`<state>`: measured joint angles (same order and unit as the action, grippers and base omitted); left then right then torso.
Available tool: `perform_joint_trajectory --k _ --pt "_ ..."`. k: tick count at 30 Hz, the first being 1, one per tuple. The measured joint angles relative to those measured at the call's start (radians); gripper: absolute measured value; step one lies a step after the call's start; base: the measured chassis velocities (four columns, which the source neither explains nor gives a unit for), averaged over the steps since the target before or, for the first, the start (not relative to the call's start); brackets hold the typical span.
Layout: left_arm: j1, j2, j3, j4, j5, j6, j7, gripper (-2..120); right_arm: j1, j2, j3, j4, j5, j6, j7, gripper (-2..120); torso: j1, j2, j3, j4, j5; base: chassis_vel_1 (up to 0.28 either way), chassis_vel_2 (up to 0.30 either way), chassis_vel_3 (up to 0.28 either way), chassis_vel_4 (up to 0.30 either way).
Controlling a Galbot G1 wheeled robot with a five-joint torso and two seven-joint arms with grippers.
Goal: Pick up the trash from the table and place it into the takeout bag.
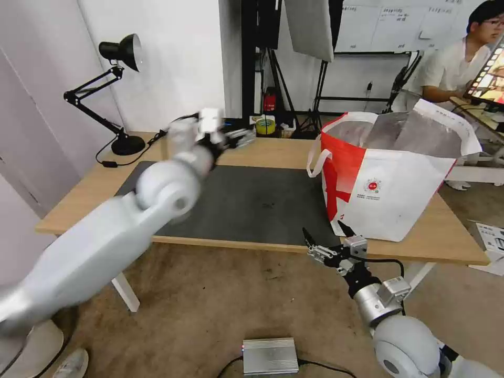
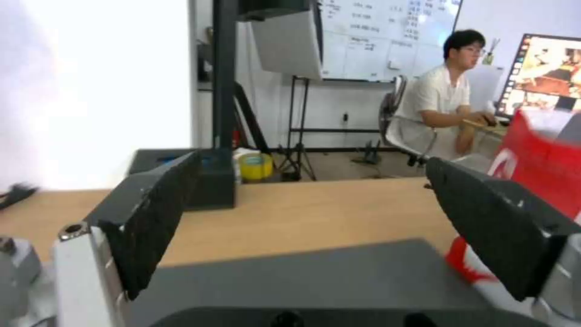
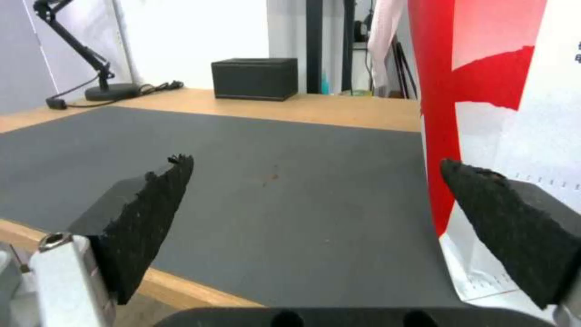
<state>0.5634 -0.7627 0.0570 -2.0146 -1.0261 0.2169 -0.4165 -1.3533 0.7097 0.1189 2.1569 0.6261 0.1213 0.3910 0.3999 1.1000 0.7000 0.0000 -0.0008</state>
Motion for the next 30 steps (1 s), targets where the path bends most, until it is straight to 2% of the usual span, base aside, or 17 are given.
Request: perform_joint_trajectory --k 1,2,4,5,6,7,9,10,12,13,16,21,22,25,30 --pt "0.076 0.016 -0.057 -0.018 0.036 -0.031 0.031 100 0.0 0.0 0.0 0.0 0.0 0.0 0.0 100 0.0 0.0 0.0 0.0 0.0001 0.0 0.0 0.0 0.0" --pt "0.076 0.016 -0.057 -0.018 0.036 -0.031 0.031 100 0.0 0.0 0.0 0.0 0.0 0.0 0.0 100 0.0 0.0 0.0 0.0 0.0001 0.0 0.0 0.0 0.0" --pt "0.221 0.038 -0.144 -0.048 0.119 -0.107 0.09 100 0.0 0.0 0.0 0.0 0.0 0.0 0.0 100 0.0 0.0 0.0 0.0002 0.0007 0.0 0.0 0.0 0.0" --pt "0.267 0.04 -0.163 -0.056 0.144 -0.14 0.104 100 0.0 0.0 0.0 0.0 0.0 0.0 0.0 100 0.0 0.0 0.0 0.0004 0.0005 0.0 0.0 0.0 0.0" --pt "0.267 0.04 -0.163 -0.056 0.144 -0.14 0.104 100 0.0 0.0 0.0 0.0 0.0 0.0 0.0 100 0.0 0.0 0.0 0.0004 0.0005 0.0 0.0 0.0 0.0" --pt "0.343 0.038 -0.198 -0.067 0.186 -0.186 0.121 100 0.0 0.0 0.0 0.0 0.0 0.0 0.0 100 0.0 0.0 0.0 0.0001 0.0003 0.0 0.0 0.0 0.0" --pt "0.452 0.019 -0.252 -0.078 0.25 -0.246 0.144 100 0.0 0.0 0.0 0.0 0.0 0.0 0.0 100 0.0 0.0 0.0 -0.0001 0.0008 0.0 0.0 0.0 0.0" --pt "0.452 0.019 -0.252 -0.078 0.25 -0.246 0.144 100 0.0 0.0 0.0 0.0 0.0 0.0 0.0 100 0.0 0.0 0.0 -0.0001 0.0008 0.0 0.0 0.0 0.0" --pt "0.549 -0.026 -0.309 -0.081 0.299 -0.294 0.155 100 0.0 0.0 0.0 0.0 0.0 0.0 0.0 100 0.0 0.0 0.0 0.0 0.0007 0.0 0.0 0.0 0.0" --pt "0.549 -0.026 -0.309 -0.081 0.299 -0.294 0.155 100 0.0 0.0 0.0 0.0 0.0 0.0 0.0 100 0.0 0.0 0.0 0.0 0.0007 0.0 0.0 0.0 0.0" --pt "0.665 -0.084 -0.364 -0.056 0.39 -0.374 0.191 100 0.0 0.0 0.0 0.0 0.0 0.0 0.0 100 0.0 0.0 0.0 -0.0001 0.0008 0.0 0.0 0.0 0.0" --pt "0.773 -0.142 -0.417 -0.026 0.461 -0.442 0.204 100 0.0 0.0 0.0 0.0 0.0 0.0 0.0 100 0.0 0.0 0.0 -0.0001 0.0009 0.0 0.0 0.0 0.0" --pt "0.773 -0.142 -0.417 -0.026 0.461 -0.442 0.204 100 0.0 0.0 0.0 0.0 0.0 0.0 0.0 100 0.0 0.0 0.0 -0.0001 0.0009 0.0 0.0 0.0 0.0" --pt "0.846 -0.186 -0.439 -0.001 0.506 -0.507 0.215 100 0.0 0.0 0.0 0.0 0.0 0.0 0.0 100 0.0 0.0 0.0 0.0 0.0008 0.0 0.0 0.0 0.0" --pt "0.89 -0.217 -0.451 0.02 0.526 -0.545 0.221 100 0.0 0.0 0.0 0.0 0.0 0.0 0.0 100 0.0 0.0 0.0 0.0 0.0008 0.0 0.0 0.0 0.0"
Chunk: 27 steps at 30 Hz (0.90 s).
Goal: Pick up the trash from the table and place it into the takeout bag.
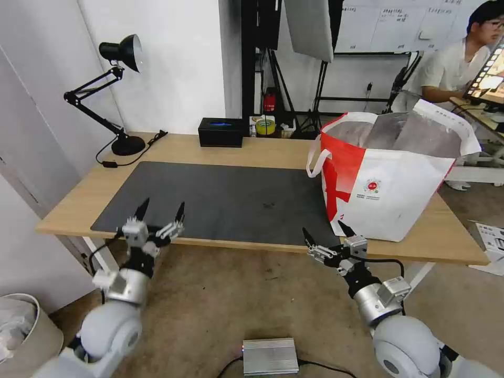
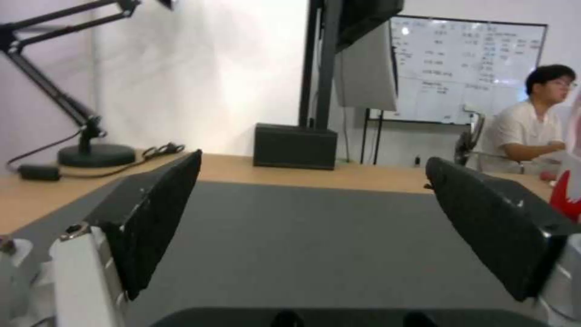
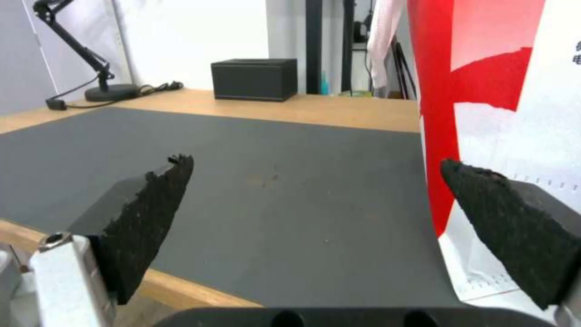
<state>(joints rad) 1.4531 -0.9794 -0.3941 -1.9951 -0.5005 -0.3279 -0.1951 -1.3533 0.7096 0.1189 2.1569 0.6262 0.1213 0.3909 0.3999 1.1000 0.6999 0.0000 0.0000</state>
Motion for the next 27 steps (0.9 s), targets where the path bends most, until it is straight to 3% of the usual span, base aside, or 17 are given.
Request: perform_joint_trajectory --k 15,27 --pt "0.041 -0.047 0.01 0.05 -0.009 -0.041 0.021 100 0.0 0.0 0.0 0.0 0.0 0.0 0.0 100 0.0 0.0 0.0 0.0 -0.0001 0.0 0.0 0.0 0.0" --pt "0.039 -0.049 0.012 0.052 -0.011 -0.041 0.022 100 0.0 0.0 0.0 0.0 0.0 0.0 0.0 100 0.0 0.0 0.0 0.0 0.0 0.0 0.0 0.0 0.0"
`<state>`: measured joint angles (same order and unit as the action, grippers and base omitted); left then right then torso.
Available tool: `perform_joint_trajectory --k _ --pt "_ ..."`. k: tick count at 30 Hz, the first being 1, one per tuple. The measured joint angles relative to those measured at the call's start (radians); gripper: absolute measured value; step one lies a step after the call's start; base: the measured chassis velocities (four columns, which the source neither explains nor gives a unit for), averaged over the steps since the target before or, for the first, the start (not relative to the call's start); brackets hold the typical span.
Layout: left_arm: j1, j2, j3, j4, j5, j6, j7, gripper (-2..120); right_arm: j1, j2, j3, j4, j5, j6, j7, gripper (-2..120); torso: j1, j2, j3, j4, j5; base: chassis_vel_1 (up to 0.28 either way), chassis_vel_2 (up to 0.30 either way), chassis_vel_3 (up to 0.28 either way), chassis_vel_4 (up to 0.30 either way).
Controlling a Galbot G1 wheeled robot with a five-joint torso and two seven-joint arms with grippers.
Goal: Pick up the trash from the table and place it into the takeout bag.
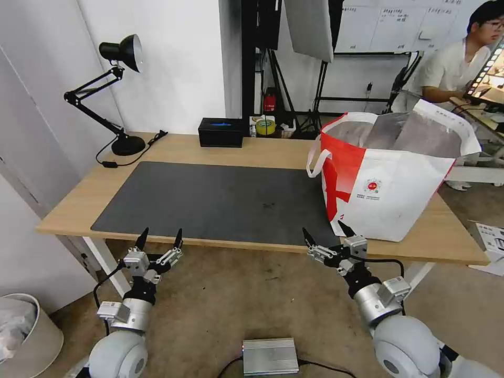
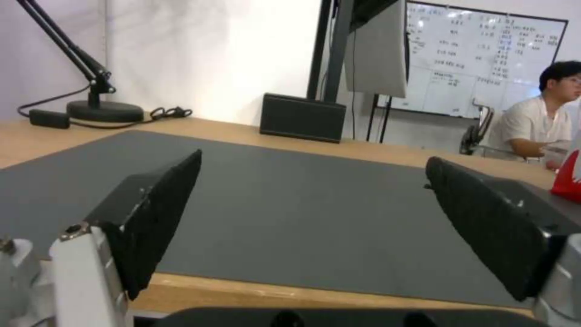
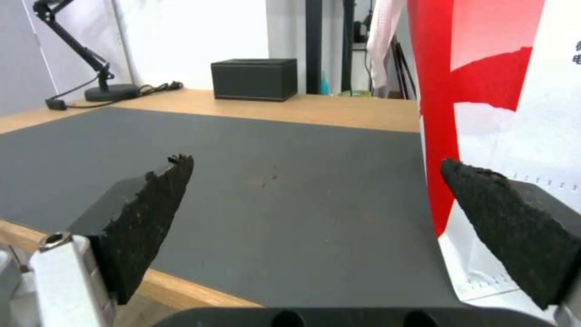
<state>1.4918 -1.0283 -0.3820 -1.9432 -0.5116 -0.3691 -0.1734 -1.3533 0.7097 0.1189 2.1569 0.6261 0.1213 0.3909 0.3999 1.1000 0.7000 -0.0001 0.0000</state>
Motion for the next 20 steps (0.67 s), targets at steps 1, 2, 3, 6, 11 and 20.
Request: perform_joint_trajectory --k 1,2,3,6,11,20 --pt "0.0 0.0 0.0 0.0 0.0 0.0 0.0 100 0.0 0.0 0.0 0.0 0.0 0.0 0.0 100 0.0 0.0 0.0 0.0 0.0 0.0 0.0 0.0 0.0" --pt "0.0 0.0 0.0 0.0 0.0 0.0 0.0 100 0.0 0.0 0.0 0.0 0.0 0.0 0.0 100 0.0 0.0 0.0 0.0 0.0 0.0 0.0 0.0 0.0" --pt "0.0 0.0 0.0 0.0 0.0 0.001 0.0 100 0.0 0.0 0.0 0.0 0.0 0.0 0.0 100 0.0 0.0 0.0 0.0 0.0 0.0 0.0 0.0 0.0" --pt "-0.001 0.0 0.0 0.0 -0.001 0.001 0.0 100 0.0 0.0 0.0 0.0 0.0 0.0 0.0 100 0.0 0.0 0.0 0.0 0.0 0.0 0.0 0.0 0.0" --pt "-0.001 0.001 0.001 0.0 -0.001 0.002 0.0 100 0.0 0.0 0.0 0.0 0.0 0.0 0.0 100 0.0 0.0 0.0 0.0 0.0 0.0 0.0 0.0 0.0" --pt "-0.002 0.001 0.001 0.0 -0.001 0.003 0.0 100 0.0 0.0 0.0 0.0 0.0 0.0 0.0 100 0.0 0.0 0.0 0.0001 0.0 0.0 0.0 0.0 0.0"
